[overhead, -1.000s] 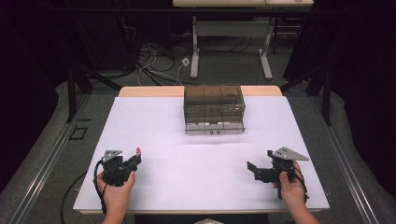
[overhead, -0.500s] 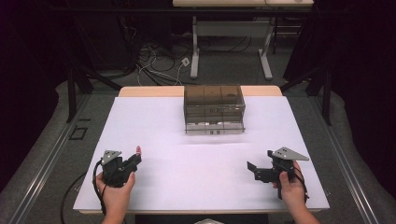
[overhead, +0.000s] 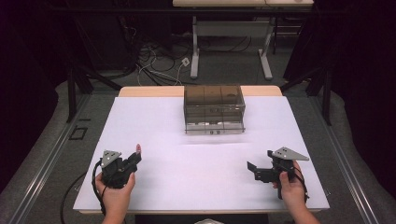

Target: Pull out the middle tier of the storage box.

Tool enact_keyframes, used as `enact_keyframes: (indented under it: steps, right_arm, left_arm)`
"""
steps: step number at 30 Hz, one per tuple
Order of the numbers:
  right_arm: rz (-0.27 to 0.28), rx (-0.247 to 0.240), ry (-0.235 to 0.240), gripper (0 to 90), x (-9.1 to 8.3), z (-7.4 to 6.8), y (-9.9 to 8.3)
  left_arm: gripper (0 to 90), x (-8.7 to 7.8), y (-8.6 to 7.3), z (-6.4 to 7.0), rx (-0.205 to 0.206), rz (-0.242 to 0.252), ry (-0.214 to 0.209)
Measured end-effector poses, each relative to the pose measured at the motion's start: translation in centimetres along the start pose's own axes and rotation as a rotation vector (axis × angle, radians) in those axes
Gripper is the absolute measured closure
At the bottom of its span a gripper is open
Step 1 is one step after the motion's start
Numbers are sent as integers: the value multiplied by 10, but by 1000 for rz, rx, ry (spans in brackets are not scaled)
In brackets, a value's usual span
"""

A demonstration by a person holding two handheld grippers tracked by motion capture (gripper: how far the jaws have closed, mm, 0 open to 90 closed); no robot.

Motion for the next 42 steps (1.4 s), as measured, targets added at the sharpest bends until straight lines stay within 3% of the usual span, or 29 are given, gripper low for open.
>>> enact_keyframes:
  steps: [5,14,27,31,42]
  right_arm:
    - [0,0,0,23,0,0,0]
    - [10,-6,4,23,0,-1,1]
    - [16,5,-12,23,-2,2,3]
    - [14,4,-16,23,-2,3,3]
    - [23,7,-20,23,-2,3,3]
  left_arm:
    - [815,-2,2,1,13,19,-2]
    - [815,1,9,11,-7,28,-42]
    - [815,9,35,23,-2,42,-84]
    - [815,14,42,28,-19,44,-107]
    - [815,29,61,50,21,33,-149]
Point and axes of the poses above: each handheld gripper's, and its own axes: x roughly forward along the jaws, y roughly out of its top, z roughly to its right, the point moved 4 cm from there along x, roughly forward along the jaws, and after that the axes turned 13 degrees about z, right-handed, at the moved point
